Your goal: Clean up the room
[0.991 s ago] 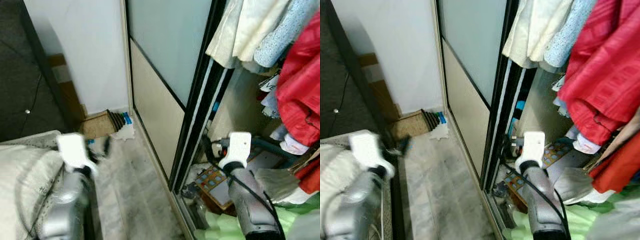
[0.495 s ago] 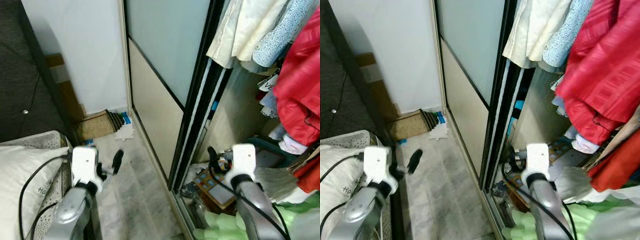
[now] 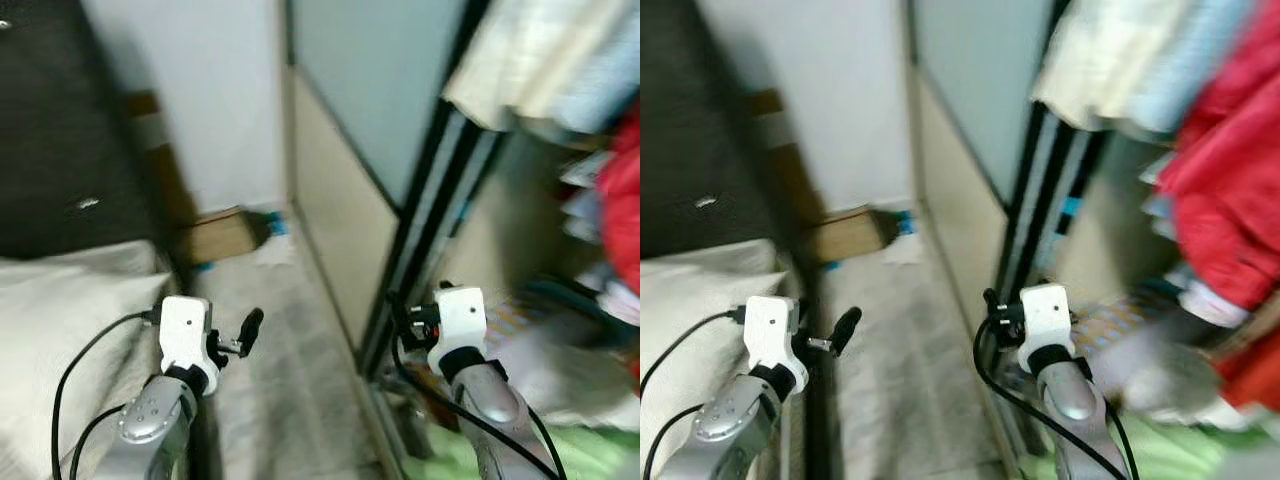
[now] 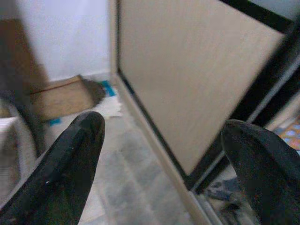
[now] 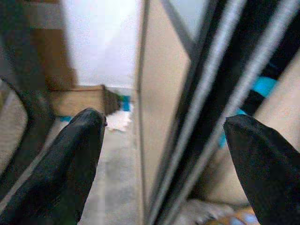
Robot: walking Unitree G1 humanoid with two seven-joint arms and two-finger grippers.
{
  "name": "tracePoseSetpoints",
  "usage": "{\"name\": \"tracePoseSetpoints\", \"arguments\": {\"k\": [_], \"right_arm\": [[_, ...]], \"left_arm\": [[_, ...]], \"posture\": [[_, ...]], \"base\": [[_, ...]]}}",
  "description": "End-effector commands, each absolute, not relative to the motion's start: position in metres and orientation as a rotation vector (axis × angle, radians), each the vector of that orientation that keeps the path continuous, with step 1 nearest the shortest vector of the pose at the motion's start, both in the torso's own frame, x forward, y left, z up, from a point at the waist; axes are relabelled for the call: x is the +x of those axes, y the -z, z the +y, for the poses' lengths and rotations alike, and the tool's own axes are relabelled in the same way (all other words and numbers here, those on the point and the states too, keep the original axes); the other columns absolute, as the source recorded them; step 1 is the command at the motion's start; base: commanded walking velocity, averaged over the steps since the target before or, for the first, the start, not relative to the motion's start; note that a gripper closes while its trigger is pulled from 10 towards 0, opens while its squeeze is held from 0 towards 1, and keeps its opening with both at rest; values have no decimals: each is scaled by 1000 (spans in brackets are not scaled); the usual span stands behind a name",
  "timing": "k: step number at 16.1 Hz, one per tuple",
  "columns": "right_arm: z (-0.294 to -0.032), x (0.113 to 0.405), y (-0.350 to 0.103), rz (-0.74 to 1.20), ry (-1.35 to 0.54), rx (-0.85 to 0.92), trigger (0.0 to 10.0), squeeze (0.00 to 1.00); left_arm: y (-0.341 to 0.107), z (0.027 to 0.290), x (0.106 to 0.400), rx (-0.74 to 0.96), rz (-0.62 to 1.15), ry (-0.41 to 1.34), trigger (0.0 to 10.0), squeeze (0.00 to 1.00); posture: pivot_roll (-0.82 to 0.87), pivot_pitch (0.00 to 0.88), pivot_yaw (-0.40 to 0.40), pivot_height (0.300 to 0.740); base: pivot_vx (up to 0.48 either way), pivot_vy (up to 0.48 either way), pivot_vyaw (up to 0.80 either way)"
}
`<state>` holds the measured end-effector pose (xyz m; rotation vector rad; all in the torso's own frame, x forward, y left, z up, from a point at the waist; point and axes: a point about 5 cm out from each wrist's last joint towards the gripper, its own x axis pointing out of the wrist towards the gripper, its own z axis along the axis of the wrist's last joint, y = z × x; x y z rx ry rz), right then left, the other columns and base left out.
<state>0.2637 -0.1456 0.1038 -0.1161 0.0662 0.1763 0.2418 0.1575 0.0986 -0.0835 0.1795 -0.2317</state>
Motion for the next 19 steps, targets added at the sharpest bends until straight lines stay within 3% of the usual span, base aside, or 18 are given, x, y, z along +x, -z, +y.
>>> {"name": "tracePoseSetpoints", "arguments": {"k": [1,5,8,9,13,14,15,16,17,18,19], "right_arm": [[-149,265,-106,69,-161,-109,10000,0],[-151,272,-107,61,-161,-109,10000,0],[-150,275,-110,54,-157,-113,10000,0],[-151,276,-110,52,-149,-116,10000,0],[-153,277,-105,70,-96,-97,10000,0],[-154,278,-105,65,-89,-84,10000,0],[-154,278,-104,68,-75,-71,10000,0],[-156,279,-104,63,-62,-61,941,0],[-158,280,-104,56,-54,-56,0,0],[-161,279,-104,56,-38,-50,0,0],[-162,279,-103,62,-31,-54,0,0]], "left_arm": [[-105,156,244,-90,134,238,10000,0],[-106,158,244,-103,137,210,10000,0],[-104,160,248,-9,121,131,10000,0],[-105,161,250,6,110,123,10000,1000],[-113,169,259,61,70,63,10000,1000],[-113,168,260,59,67,60,10000,941],[-114,168,260,56,56,45,6706,0],[-113,169,260,48,56,37,0,0],[-111,169,259,37,65,28,0,0],[-108,168,257,33,71,28,157,0],[-107,167,256,27,76,31,980,0]], "posture": [[7,96,-9,740],[13,85,-7,740],[11,83,-9,740],[7,85,-11,740],[12,94,-19,740],[12,94,-18,740],[12,94,-18,740],[8,96,-13,740],[8,96,-13,740],[2,100,-6,740],[2,100,-6,740]], "base": [[0,0,800],[0,0,800],[0,0,800],[0,0,800],[0,0,800],[0,0,800],[0,0,0],[0,0,0],[0,0,0],[0,0,0],[0,0,0]]}}
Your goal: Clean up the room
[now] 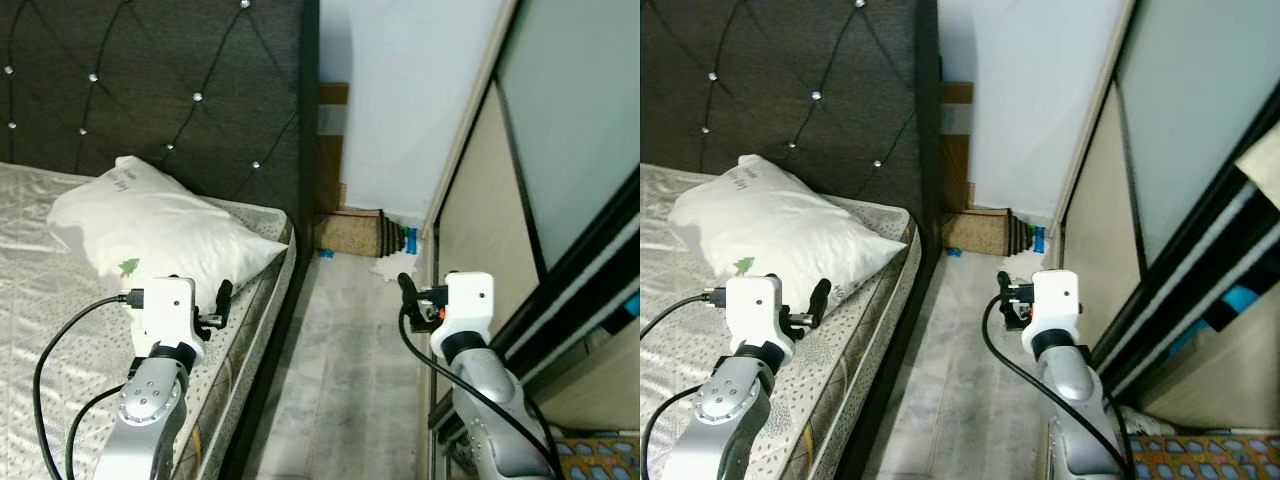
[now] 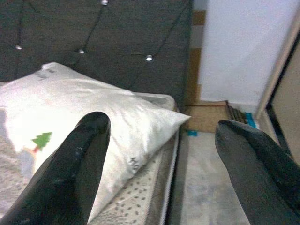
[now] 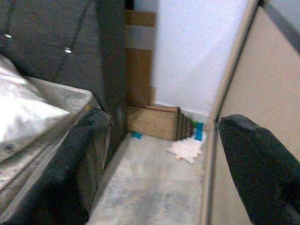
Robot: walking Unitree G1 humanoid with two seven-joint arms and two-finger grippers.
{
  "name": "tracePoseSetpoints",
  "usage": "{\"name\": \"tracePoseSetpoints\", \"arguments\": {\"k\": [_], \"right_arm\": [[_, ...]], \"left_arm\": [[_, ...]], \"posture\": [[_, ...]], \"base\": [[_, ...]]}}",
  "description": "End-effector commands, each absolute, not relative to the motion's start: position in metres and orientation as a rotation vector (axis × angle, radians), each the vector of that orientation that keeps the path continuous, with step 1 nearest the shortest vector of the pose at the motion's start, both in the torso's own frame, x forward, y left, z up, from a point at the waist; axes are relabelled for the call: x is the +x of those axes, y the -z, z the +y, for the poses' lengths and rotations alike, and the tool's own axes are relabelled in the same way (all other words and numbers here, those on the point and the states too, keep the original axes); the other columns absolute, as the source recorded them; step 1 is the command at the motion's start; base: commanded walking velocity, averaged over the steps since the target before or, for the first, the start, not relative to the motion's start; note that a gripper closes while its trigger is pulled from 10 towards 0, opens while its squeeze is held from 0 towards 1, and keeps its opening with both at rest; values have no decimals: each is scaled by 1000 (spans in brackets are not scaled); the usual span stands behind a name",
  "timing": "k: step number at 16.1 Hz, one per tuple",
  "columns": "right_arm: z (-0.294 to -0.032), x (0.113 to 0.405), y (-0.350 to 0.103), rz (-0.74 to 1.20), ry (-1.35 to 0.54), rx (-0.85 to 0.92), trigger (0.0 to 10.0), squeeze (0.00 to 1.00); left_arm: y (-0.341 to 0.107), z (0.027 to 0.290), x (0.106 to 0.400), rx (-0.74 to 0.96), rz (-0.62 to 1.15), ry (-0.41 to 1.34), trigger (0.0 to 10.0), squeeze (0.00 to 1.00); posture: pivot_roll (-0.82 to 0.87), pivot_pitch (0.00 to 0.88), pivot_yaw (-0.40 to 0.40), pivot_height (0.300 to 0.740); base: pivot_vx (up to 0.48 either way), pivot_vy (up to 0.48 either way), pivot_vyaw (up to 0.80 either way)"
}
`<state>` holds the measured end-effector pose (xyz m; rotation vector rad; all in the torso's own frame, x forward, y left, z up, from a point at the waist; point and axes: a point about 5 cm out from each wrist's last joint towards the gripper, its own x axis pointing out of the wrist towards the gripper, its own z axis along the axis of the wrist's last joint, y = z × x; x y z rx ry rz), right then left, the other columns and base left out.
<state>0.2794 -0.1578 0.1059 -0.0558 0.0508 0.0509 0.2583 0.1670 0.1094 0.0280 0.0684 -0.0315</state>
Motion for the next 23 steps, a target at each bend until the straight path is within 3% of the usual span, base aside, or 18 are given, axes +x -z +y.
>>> {"name": "tracePoseSetpoints", "arguments": {"k": [1,2,4,5,13,18,23], "right_arm": [[-163,279,-102,68,-28,-55,0,0],[-163,278,-101,81,-21,-65,10000,0],[-163,280,-98,98,20,-184,10000,0],[-159,281,-96,98,5,-169,10000,1000],[-158,272,-86,136,15,-20,10000,1000],[-147,280,-87,115,1,-29,10000,1000],[-154,292,-89,96,16,-67,10000,1000]], "left_arm": [[-106,166,256,19,84,42,1647,0],[-105,166,257,18,88,41,10000,0],[-104,166,257,1,107,35,10000,0],[-104,166,257,6,113,44,10000,1000],[-86,158,252,-46,147,20,10000,1000],[-96,132,270,-64,95,128,10000,1000],[-101,128,278,-68,68,147,10000,1000]], "posture": [[2,100,-6,740],[-1,103,-3,740],[-1,104,-3,740],[-1,105,-2,740],[-19,102,11,740],[-4,86,-9,740],[-10,64,0,740]], "base": [[0,0,0],[0,0,0],[0,0,0],[0,0,0],[0,0,0],[0,0,0],[0,0,0]]}}
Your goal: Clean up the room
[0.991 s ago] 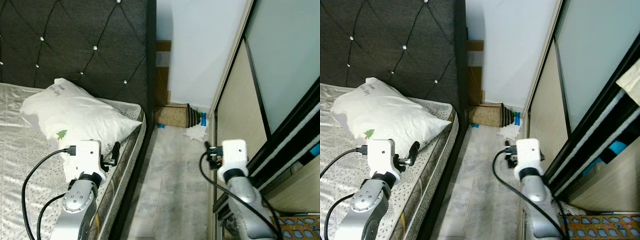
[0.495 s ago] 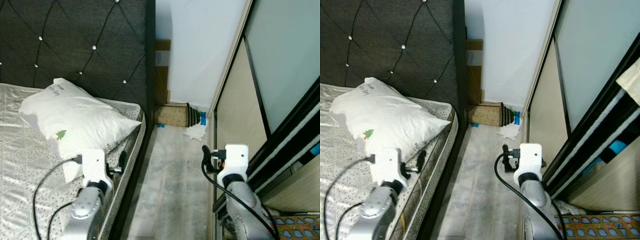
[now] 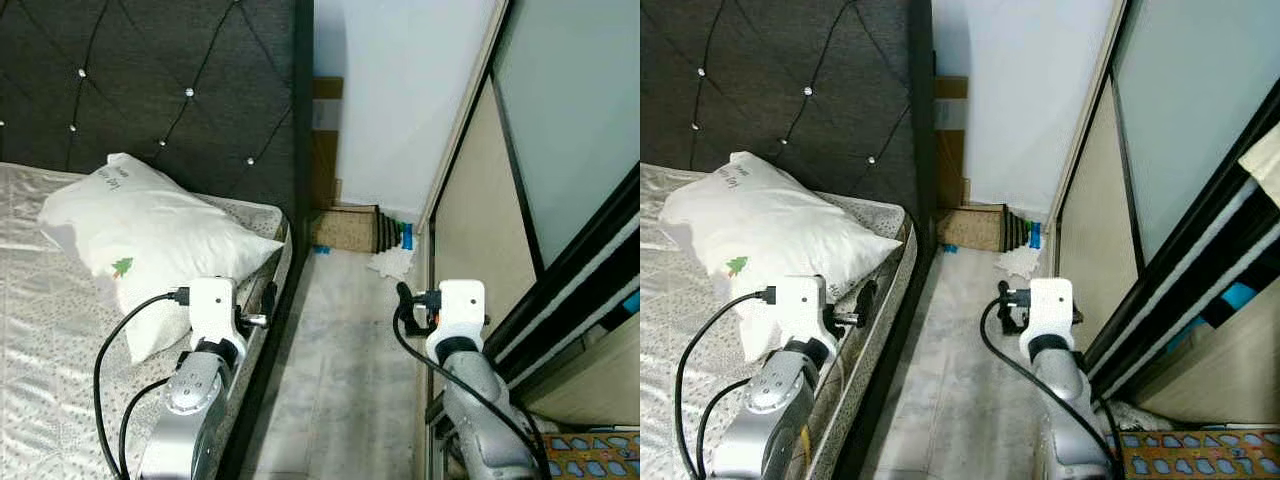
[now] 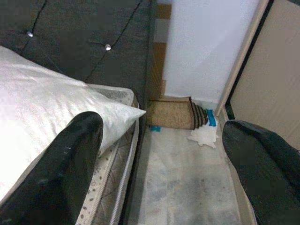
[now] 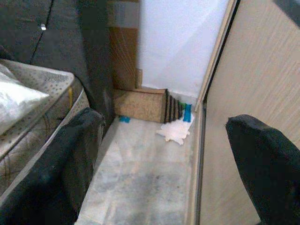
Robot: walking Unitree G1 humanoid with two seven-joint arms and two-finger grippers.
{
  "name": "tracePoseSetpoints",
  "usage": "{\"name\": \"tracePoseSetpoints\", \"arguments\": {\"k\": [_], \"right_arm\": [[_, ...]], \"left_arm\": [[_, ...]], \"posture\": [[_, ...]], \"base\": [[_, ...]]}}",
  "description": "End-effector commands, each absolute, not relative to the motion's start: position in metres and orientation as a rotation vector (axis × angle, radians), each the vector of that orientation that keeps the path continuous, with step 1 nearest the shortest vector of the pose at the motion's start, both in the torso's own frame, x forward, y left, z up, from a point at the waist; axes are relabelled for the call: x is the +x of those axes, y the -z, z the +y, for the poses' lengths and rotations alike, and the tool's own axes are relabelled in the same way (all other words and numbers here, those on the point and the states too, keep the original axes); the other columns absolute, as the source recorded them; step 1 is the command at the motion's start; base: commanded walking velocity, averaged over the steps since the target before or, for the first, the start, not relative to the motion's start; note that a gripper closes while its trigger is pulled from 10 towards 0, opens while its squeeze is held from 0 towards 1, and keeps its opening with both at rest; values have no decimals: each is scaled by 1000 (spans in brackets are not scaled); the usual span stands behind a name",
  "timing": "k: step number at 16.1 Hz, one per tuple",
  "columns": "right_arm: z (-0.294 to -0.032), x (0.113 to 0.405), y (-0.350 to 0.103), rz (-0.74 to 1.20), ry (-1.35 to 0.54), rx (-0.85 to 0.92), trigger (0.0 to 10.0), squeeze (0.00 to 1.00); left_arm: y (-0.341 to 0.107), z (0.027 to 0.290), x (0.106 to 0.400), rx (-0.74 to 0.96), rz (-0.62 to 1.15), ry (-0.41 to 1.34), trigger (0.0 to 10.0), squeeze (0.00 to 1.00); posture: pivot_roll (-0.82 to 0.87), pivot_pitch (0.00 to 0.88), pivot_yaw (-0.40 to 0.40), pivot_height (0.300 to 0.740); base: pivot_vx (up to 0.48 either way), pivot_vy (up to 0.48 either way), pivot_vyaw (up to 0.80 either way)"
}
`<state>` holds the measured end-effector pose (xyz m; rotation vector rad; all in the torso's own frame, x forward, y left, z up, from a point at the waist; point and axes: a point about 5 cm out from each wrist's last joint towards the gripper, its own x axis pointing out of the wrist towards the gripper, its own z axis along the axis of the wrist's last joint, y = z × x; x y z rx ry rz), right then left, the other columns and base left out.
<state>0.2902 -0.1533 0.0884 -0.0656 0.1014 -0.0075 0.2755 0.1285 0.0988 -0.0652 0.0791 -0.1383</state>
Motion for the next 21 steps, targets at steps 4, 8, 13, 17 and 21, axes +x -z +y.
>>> {"name": "tracePoseSetpoints", "arguments": {"k": [4,8,13,17,21], "right_arm": [[-139,312,-100,45,-41,-85,10000,1000],[-121,323,-104,73,-60,-6,10000,294],[-152,309,-89,80,-3,-6,10000,0],[-161,302,-64,144,10,-19,10000,0],[-125,326,-82,78,-106,-16,10000,0]], "left_arm": [[-127,123,303,-56,-29,155,10000,1000],[-128,122,310,-47,-42,153,10000,1000],[-104,145,298,-24,23,42,10000,0],[-68,153,291,0,121,61,10000,0],[-104,127,328,4,5,116,10000,0]], "posture": [[-45,63,32,740],[-47,37,27,740],[-37,0,-4,740],[-28,0,-12,740],[-23,0,29,740]], "base": [[0,0,0],[0,0,0],[0,0,0],[0,0,0],[0,0,0]]}}
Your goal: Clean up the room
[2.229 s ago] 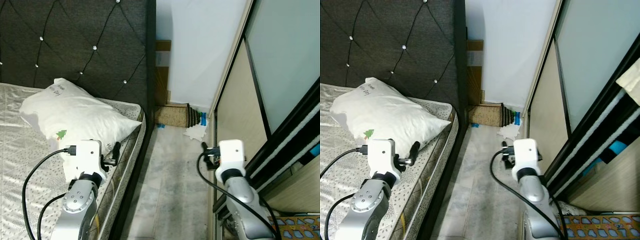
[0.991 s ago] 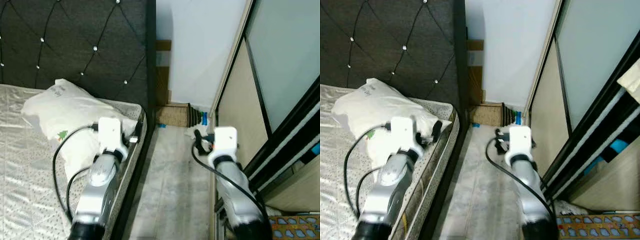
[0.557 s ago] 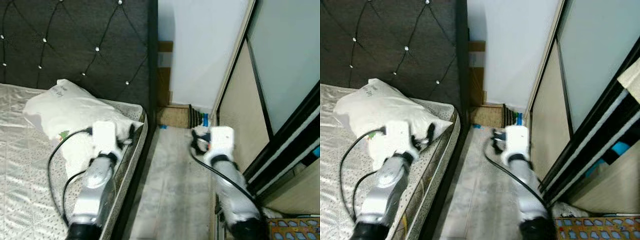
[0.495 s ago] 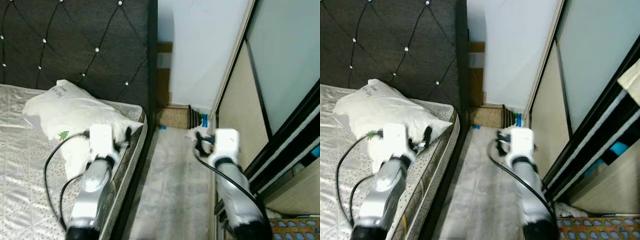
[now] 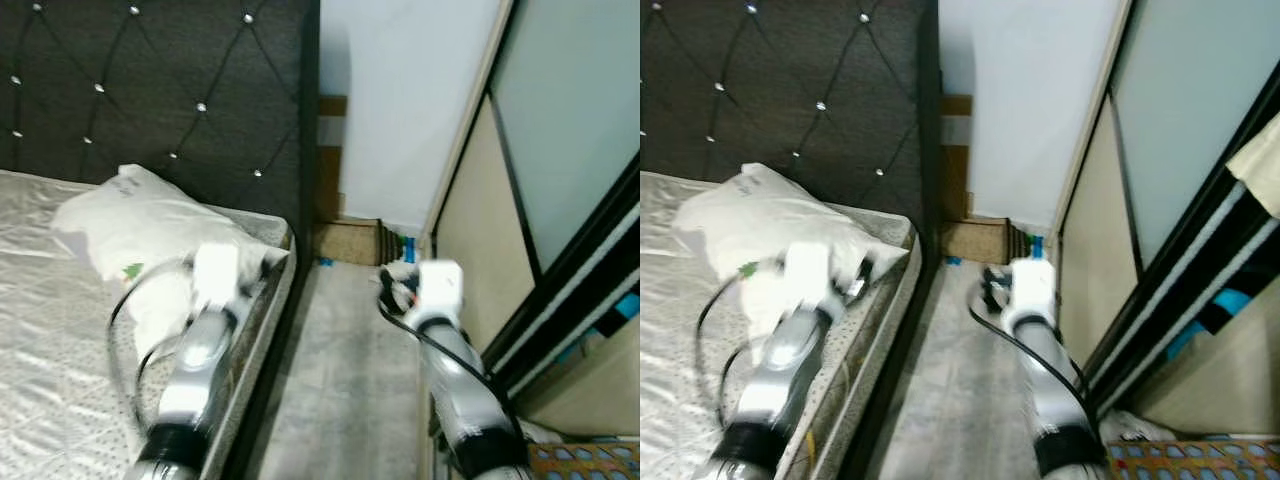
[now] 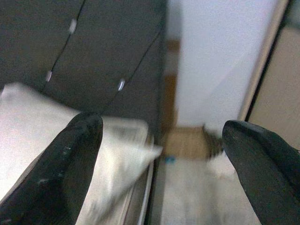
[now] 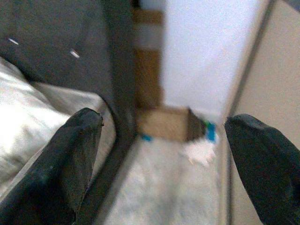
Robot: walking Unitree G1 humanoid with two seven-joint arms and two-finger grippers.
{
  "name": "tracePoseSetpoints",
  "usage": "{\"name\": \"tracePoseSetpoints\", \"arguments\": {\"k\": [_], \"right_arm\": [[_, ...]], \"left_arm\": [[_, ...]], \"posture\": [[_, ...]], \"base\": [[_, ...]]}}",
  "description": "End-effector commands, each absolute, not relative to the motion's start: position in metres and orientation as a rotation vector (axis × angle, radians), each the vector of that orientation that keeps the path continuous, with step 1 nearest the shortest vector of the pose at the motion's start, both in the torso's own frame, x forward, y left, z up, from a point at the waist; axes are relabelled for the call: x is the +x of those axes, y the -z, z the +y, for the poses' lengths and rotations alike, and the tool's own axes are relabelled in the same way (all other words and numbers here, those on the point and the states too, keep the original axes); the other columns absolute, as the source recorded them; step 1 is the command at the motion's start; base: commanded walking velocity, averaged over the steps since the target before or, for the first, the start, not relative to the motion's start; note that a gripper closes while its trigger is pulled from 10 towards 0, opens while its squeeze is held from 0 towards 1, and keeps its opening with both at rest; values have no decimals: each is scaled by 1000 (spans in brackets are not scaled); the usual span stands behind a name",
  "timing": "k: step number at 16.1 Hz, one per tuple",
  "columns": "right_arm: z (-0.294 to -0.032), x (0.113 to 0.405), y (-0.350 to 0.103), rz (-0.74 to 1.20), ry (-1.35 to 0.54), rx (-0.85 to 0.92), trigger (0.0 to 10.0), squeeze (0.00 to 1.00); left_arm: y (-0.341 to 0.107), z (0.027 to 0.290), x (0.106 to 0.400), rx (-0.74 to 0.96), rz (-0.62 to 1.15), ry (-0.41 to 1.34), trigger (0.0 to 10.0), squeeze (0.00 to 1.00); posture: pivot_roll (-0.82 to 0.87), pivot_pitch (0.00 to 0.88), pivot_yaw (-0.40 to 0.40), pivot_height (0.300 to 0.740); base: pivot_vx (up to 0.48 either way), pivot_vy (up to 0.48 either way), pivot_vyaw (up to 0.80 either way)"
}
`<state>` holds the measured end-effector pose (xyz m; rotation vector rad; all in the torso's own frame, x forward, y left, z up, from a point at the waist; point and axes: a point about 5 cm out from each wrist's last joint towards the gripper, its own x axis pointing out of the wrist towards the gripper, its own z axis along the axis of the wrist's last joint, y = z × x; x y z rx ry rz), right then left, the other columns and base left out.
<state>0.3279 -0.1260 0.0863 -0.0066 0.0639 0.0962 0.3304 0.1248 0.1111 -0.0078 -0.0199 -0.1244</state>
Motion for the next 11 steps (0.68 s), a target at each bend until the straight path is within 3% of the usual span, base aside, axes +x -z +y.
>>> {"name": "tracePoseSetpoints", "arguments": {"k": [1,4,7,11], "right_arm": [[-121,328,-85,63,-119,-13,10000,0],[-128,325,-88,45,-79,12,10000,0],[-137,309,-87,28,-59,-1,10000,0],[-150,302,-72,86,0,35,10000,0]], "left_arm": [[-107,127,329,-1,-7,116,10000,0],[-102,138,320,12,-7,90,10000,0],[-94,155,295,21,13,26,10000,0],[-83,152,285,11,47,55,10000,0]], "posture": [[-21,0,32,740],[-10,0,34,740],[-7,62,14,740],[15,0,-30,740]], "base": [[0,0,0],[0,0,0],[0,0,0],[0,0,0]]}}
